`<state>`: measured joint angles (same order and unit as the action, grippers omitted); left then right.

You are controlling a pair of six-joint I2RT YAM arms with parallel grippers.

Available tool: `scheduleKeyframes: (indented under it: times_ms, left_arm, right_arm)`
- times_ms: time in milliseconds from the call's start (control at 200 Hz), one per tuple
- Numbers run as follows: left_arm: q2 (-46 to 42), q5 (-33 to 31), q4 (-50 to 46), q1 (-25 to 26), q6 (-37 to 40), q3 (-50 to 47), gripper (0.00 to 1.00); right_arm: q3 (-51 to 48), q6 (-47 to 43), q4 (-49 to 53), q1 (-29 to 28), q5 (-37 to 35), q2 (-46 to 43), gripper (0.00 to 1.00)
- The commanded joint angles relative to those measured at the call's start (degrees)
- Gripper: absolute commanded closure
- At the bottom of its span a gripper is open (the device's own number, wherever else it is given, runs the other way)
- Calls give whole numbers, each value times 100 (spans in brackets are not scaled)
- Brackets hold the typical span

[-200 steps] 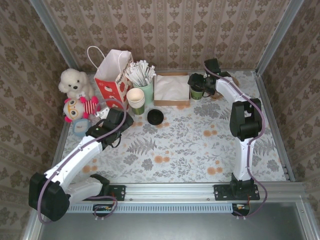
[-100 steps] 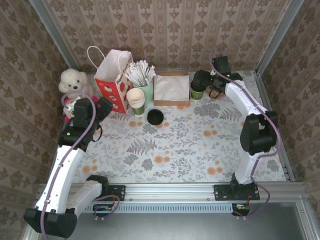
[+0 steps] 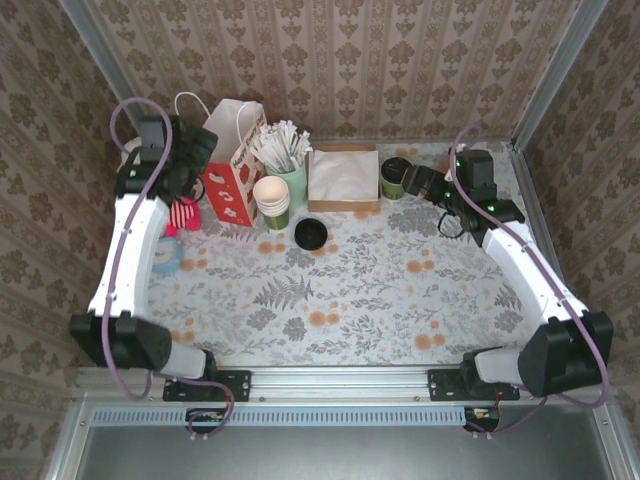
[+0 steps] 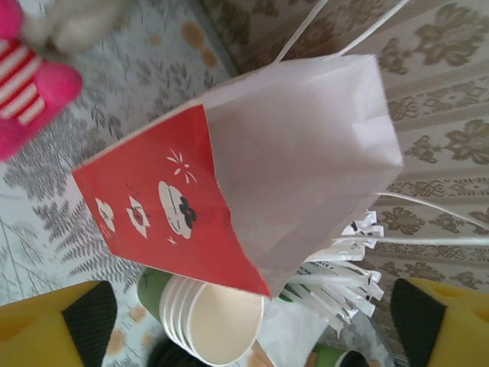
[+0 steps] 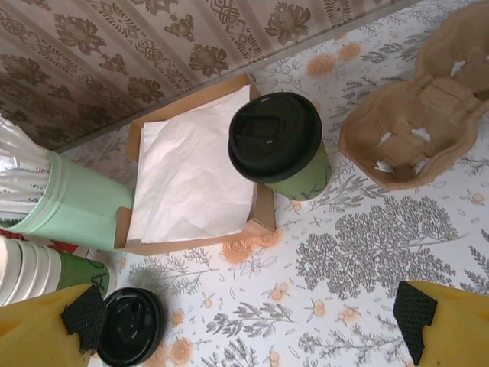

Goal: Pack the takeout coffee

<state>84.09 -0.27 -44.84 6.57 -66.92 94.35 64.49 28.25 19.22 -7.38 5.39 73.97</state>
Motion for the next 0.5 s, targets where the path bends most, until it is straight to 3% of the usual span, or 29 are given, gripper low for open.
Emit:
scheduleKeyframes:
  times_ms: [0,165,345,495]
  left_arm:
    - [577,765,-808,-85,-693,480,10]
    - [1154,781,-1201,-86,-993,840,19]
    - [1260,742,-1043,-86,-1026,698,46]
    - [1161,332,-977,-104,-929,633,66]
  right_arm:
    - [-304,25,-140,-18,120,-387,0]
    - [-553,67,-132,-28,99,-635,0]
    - [-604,-19,-66,-34,46,-752,0]
    - [-569,-33,-54,-36,51,-788,0]
